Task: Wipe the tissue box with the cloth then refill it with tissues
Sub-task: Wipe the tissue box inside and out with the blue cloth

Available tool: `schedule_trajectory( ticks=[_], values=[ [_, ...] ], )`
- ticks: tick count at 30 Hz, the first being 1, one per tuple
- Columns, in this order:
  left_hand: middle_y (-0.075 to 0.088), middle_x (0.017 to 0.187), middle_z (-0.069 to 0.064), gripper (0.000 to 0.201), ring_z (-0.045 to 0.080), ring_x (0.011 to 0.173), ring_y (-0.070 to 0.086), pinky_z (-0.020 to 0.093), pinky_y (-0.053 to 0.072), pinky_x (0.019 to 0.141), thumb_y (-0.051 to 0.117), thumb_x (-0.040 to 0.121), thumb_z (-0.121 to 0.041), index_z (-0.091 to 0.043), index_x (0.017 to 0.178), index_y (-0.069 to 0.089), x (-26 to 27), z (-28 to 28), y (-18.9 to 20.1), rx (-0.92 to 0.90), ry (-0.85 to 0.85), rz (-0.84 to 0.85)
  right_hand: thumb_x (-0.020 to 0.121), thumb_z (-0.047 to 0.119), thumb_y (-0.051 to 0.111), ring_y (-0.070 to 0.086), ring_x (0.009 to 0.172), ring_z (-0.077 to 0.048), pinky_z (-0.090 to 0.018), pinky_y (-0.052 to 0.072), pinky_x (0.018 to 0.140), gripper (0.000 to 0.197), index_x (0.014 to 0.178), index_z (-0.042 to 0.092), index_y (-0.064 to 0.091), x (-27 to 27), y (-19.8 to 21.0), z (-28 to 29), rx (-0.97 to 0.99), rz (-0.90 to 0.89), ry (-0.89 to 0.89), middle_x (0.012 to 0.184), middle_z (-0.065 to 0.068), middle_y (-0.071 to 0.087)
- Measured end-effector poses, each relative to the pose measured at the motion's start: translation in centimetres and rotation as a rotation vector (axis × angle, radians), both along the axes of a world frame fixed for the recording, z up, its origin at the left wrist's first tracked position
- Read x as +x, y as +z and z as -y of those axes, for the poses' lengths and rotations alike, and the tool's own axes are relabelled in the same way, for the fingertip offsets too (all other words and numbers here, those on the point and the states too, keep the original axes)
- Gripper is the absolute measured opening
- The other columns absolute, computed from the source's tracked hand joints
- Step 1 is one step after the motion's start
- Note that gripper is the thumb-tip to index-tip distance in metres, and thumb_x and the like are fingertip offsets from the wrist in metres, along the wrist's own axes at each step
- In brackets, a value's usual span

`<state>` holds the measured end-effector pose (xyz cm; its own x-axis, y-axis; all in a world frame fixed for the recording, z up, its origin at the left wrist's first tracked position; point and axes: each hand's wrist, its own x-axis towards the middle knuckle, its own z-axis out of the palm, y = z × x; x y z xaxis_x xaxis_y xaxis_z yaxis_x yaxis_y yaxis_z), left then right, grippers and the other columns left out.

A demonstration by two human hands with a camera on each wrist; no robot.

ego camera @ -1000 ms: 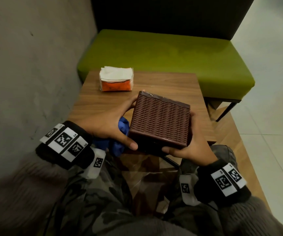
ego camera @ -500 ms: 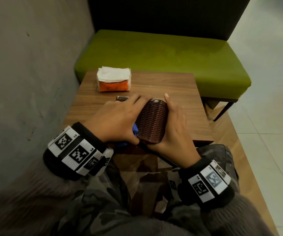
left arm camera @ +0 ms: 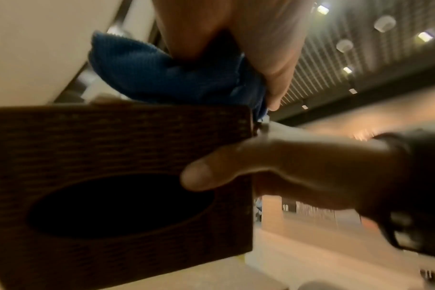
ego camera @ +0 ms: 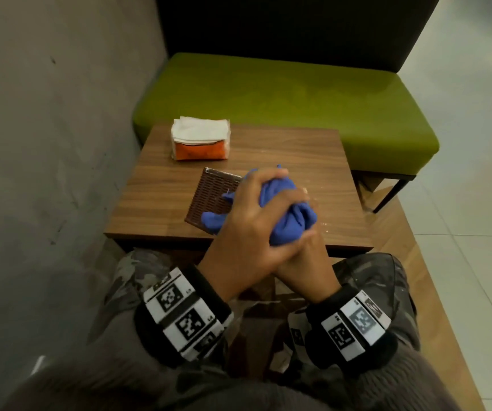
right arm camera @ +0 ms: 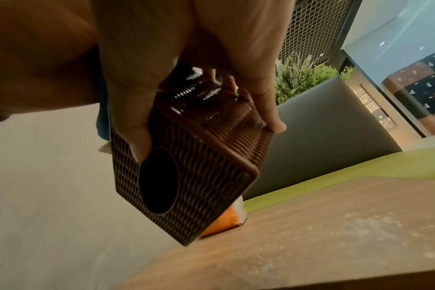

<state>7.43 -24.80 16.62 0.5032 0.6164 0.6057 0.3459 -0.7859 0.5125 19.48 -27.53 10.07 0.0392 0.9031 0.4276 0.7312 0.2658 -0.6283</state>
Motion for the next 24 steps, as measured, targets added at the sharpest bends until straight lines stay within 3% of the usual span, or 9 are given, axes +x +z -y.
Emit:
schedule_trajectory(
  ticks=[1, 3, 5, 8, 12, 14, 19, 21, 24],
  values=[
    [0.050, 0.124, 0.013, 0.040, 0.024, 0.118, 0.046, 0.037, 0.036, 0.104, 0.075, 0.077, -0.027, -0.014, 0.112, 0.063, -0.1, 0.1, -0.7, 0.080, 0.009, -0.061, 0.083, 0.042, 0.059, 0.045, 0.129, -0.032, -0.057, 0.039, 0.106, 0.066, 0.137, 0.011, 0.040, 0.2, -0.2, 0.1, 0.038, 0.011, -0.007, 0.137, -0.006, 0.042],
    [0.057, 0.119, 0.009, 0.036, 0.025, 0.111, 0.051, 0.042, 0.041, 0.096, 0.070, 0.081, -0.032, -0.017, 0.113, 0.064, -0.7, -0.6, -1.1, 0.108, 0.068, -0.068, 0.076, 0.039, 0.073, 0.046, 0.127, -0.029, -0.052, 0.041, 0.106, 0.079, 0.138, 0.011, 0.033, 0.5, -0.3, 0.4, 0.083, -0.126, -0.019, 0.137, -0.008, 0.041],
    [0.060, 0.110, 0.007, 0.031, 0.023, 0.103, 0.055, 0.040, 0.045, 0.089, 0.063, 0.086, -0.032, -0.015, 0.112, 0.063, -1.0, -1.7, -0.7, -0.014, 0.138, 0.025, 0.066, 0.039, 0.085, 0.050, 0.120, -0.028, -0.047, 0.044, 0.100, 0.092, 0.135, 0.007, 0.033, 0.6, -0.3, 0.7, 0.110, -0.198, -0.024, 0.131, -0.012, 0.045],
    [0.060, 0.102, 0.008, 0.027, 0.021, 0.096, 0.058, 0.038, 0.048, 0.083, 0.061, 0.088, -0.029, -0.009, 0.107, 0.063, -1.1, -3.1, -0.5, -0.112, 0.300, 0.176, 0.063, 0.044, 0.086, 0.050, 0.116, -0.026, -0.041, 0.044, 0.099, 0.096, 0.132, -0.002, 0.038, 0.1, 0.0, 0.7, 0.115, -0.164, -0.050, 0.126, -0.013, 0.046],
    [0.060, 0.111, 0.011, 0.030, 0.023, 0.110, 0.054, 0.031, 0.041, 0.099, 0.070, 0.082, -0.020, -0.009, 0.110, 0.065, 0.2, -0.4, -0.9, 0.011, 0.125, 0.079, 0.070, 0.043, 0.078, 0.051, 0.117, -0.025, -0.041, 0.043, 0.101, 0.086, 0.136, 0.005, 0.038, -0.4, 0.0, 0.5, 0.110, -0.179, -0.051, 0.129, -0.006, 0.046],
    [0.060, 0.110, 0.012, 0.030, 0.024, 0.109, 0.055, 0.032, 0.042, 0.098, 0.071, 0.081, -0.017, -0.008, 0.109, 0.066, 0.0, -0.7, -0.7, 0.052, 0.070, 0.038, 0.069, 0.041, 0.079, 0.052, 0.118, -0.028, -0.044, 0.044, 0.100, 0.087, 0.137, 0.008, 0.036, -0.3, -0.2, 0.6, 0.121, -0.202, -0.037, 0.130, -0.010, 0.047],
    [0.061, 0.102, 0.009, 0.026, 0.019, 0.098, 0.057, 0.029, 0.046, 0.086, 0.063, 0.086, -0.027, -0.006, 0.102, 0.064, -1.2, -4.5, -0.9, -0.126, 0.377, 0.238, 0.064, 0.043, 0.086, 0.051, 0.116, -0.029, -0.044, 0.045, 0.098, 0.097, 0.135, 0.004, 0.033, 0.4, -0.4, 0.6, 0.152, -0.174, -0.057, 0.126, -0.010, 0.045],
    [0.060, 0.105, 0.008, 0.023, 0.019, 0.102, 0.056, 0.026, 0.044, 0.091, 0.066, 0.085, -0.021, -0.007, 0.104, 0.064, -0.2, -2.8, -1.0, -0.078, 0.284, 0.198, 0.063, 0.042, 0.085, 0.050, 0.115, -0.026, -0.045, 0.045, 0.097, 0.095, 0.134, 0.006, 0.035, 0.5, -0.3, 0.6, 0.134, -0.189, -0.067, 0.126, -0.008, 0.045],
    [0.060, 0.112, 0.012, 0.031, 0.023, 0.111, 0.054, 0.030, 0.040, 0.101, 0.070, 0.080, -0.010, -0.006, 0.110, 0.064, 0.7, -0.7, -1.2, 0.037, 0.052, 0.067, 0.061, 0.042, 0.083, 0.050, 0.119, -0.021, -0.038, 0.044, 0.100, 0.091, 0.134, 0.028, 0.031, 0.3, -0.1, 0.7, 0.111, -0.277, -0.063, 0.129, -0.001, 0.043]
  ],
)
